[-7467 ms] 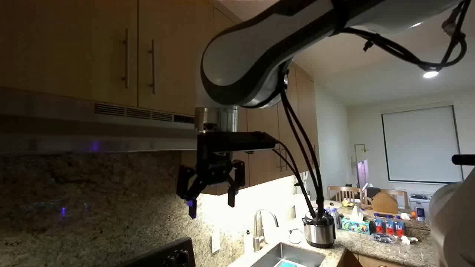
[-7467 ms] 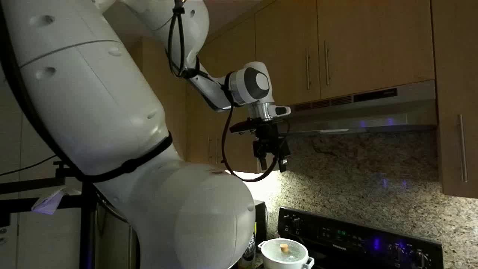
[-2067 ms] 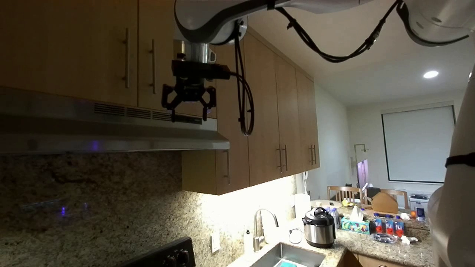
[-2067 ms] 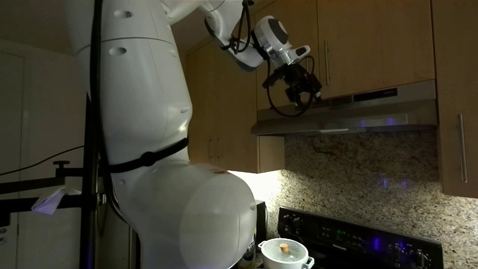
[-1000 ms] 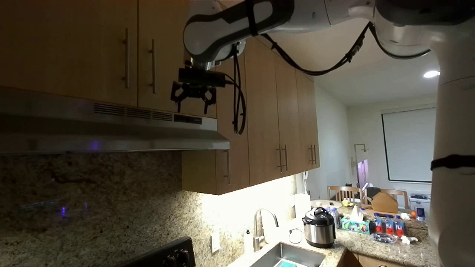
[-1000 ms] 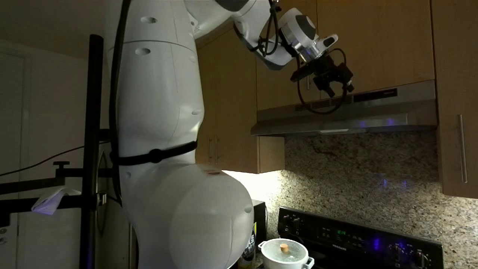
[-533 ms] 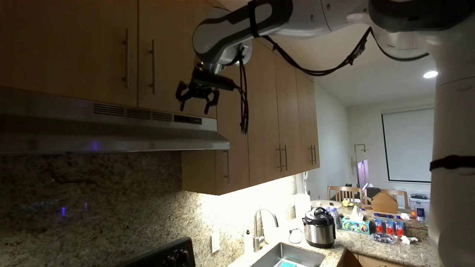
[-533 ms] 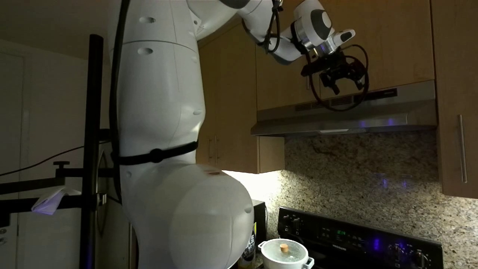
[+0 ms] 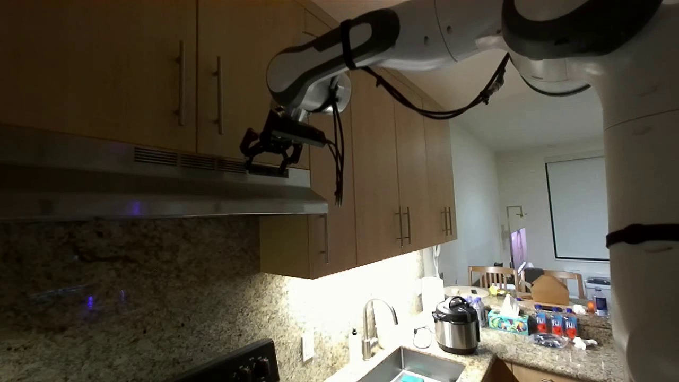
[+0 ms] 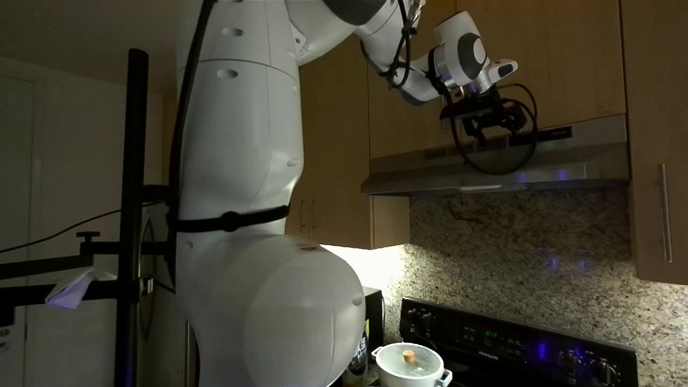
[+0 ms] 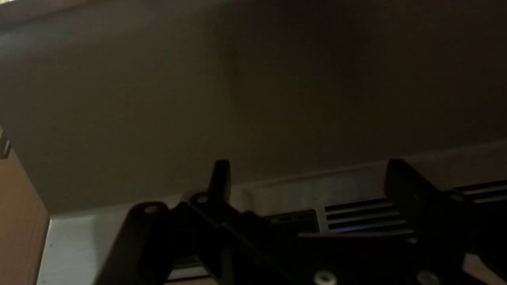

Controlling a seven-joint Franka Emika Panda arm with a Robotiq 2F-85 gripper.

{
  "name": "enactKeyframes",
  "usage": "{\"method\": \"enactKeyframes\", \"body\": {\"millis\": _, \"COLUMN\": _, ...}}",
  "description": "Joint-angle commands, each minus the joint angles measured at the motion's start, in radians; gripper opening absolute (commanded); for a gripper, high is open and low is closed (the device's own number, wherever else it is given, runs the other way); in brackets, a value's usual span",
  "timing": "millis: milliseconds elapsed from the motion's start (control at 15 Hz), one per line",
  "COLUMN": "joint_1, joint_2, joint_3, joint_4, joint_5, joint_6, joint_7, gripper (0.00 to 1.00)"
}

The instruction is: Turn on the light of the oven filter

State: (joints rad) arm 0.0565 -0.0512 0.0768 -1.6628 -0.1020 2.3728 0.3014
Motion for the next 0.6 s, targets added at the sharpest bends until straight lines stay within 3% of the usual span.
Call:
{"method": "enactKeyframes", "body": {"millis": 0, "joint_1": -0.005, "joint_2": 0.027, "joint_3": -0.01, "joint_4": 0.001, "joint_5": 0.018, "joint_6": 0.053, "joint_7": -0.046, "gripper": 1.0}}
{"method": "enactKeyframes", "body": {"millis": 267, "joint_1": -0.007, "joint_2": 0.048, "joint_3": -0.026, "joint_4": 0.022, "joint_5": 0.07, "joint_6": 0.063, "joint_7": -0.136, "gripper": 1.0}}
{"method": "enactKeyframes", "body": {"millis": 533, "joint_1": -0.01, "joint_2": 0.042, "joint_3": -0.04, "joint_4": 0.051, "joint_5": 0.229, "joint_6": 0.049, "joint_7": -0.356, "gripper": 1.0}}
